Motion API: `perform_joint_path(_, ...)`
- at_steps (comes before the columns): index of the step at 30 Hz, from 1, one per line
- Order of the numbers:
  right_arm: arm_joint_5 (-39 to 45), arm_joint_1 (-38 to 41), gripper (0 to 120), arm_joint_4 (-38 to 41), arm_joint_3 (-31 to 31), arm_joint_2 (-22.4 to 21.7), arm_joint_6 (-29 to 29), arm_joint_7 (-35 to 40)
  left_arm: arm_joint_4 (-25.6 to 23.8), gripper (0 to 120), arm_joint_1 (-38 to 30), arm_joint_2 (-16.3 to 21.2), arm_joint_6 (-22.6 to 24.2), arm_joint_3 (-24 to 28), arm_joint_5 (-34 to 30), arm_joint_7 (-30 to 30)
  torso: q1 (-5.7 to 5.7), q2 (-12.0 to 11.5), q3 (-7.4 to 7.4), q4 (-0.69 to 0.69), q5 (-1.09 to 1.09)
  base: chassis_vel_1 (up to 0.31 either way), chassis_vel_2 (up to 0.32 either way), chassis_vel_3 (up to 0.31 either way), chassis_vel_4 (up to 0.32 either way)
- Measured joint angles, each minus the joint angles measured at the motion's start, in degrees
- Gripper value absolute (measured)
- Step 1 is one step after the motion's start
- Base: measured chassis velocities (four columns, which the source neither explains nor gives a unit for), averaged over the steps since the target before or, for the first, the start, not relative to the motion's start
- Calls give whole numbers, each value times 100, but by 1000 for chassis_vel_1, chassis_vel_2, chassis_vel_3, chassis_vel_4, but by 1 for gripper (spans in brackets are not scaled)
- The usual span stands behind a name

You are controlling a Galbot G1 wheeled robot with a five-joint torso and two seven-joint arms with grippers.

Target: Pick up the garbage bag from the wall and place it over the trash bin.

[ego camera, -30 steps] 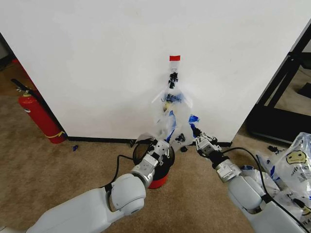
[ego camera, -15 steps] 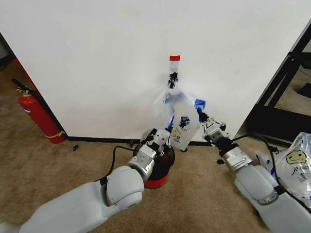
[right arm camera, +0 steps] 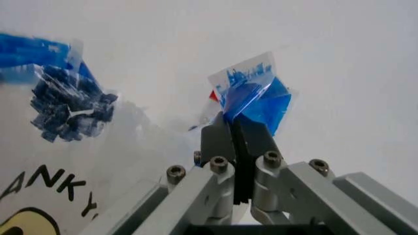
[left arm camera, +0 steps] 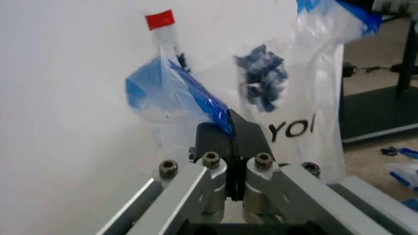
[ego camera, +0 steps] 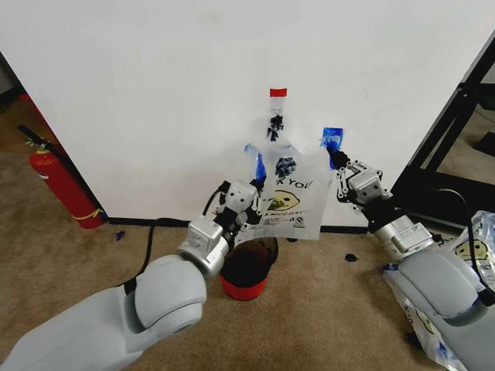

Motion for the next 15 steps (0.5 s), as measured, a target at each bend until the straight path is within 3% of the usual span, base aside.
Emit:
perform_joint_path(10,-260,869,0,-823,-1152,823,-49,279,319,0,722,-61,-204,-584,168,48,0,0,1,1,0,0,0,0,0)
perform_joint_path(15,-323,912,0,-1038,-1307,983,-41,334,399,0,1048,-115,-278,-768,201,53,0,0,1,2,0,0,0,0,0)
